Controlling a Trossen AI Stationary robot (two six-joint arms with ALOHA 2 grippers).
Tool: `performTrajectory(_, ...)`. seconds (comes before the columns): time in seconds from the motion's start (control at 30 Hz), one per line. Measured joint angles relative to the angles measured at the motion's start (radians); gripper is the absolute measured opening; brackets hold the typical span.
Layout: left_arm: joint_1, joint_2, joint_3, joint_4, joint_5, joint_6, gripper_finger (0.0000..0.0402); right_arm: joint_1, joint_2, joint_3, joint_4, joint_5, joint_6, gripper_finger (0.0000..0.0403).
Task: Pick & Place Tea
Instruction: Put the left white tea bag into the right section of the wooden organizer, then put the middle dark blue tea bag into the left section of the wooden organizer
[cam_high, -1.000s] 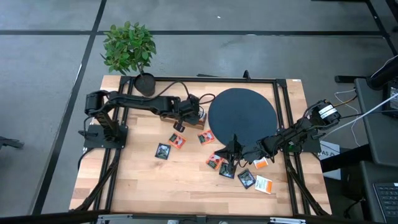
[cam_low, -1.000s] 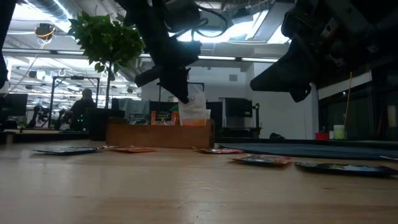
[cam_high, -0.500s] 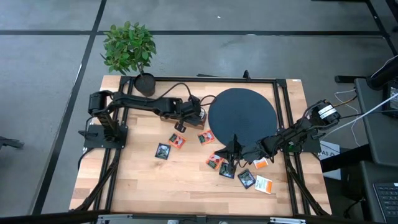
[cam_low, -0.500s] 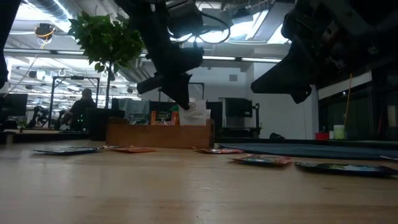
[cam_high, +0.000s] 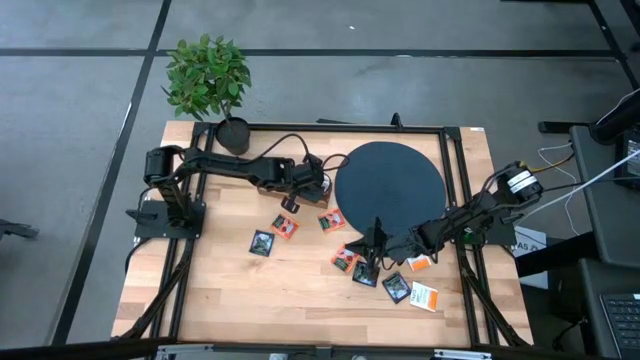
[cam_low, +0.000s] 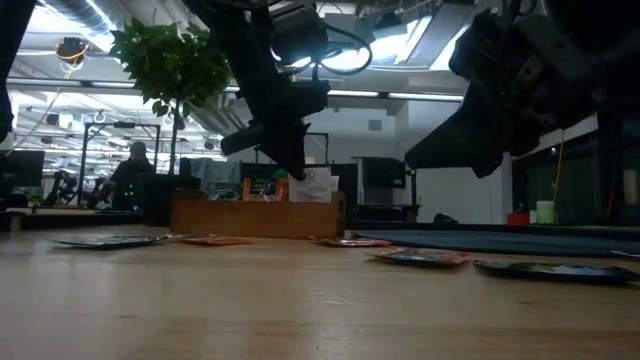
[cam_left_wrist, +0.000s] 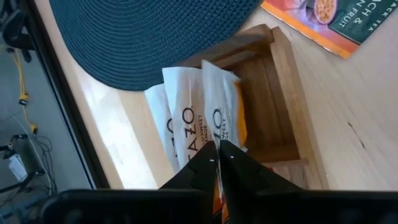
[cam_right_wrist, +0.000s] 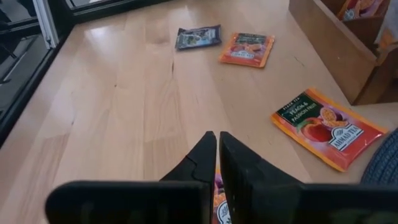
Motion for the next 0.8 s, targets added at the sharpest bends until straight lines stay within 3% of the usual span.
performTrajectory(0.33,0.0,0.0,0.0,0.004,-0.01,0.001,0.0075,-0.002,0.008,0.0,0.01,0.0,0.003,0.0025)
performTrajectory(0.6,-0.019,0.0,0.0,0.024,-0.182,0.069,0.0095,-0.002,0.008,0.0,0.01,0.0,0.002,0.0025)
performTrajectory(0.8,-0.049,-0.004,0.018,0.018,-0.252,0.084,0.0089,-0.002,0.008,0.0,0.01,0.0,0.001,0.0025)
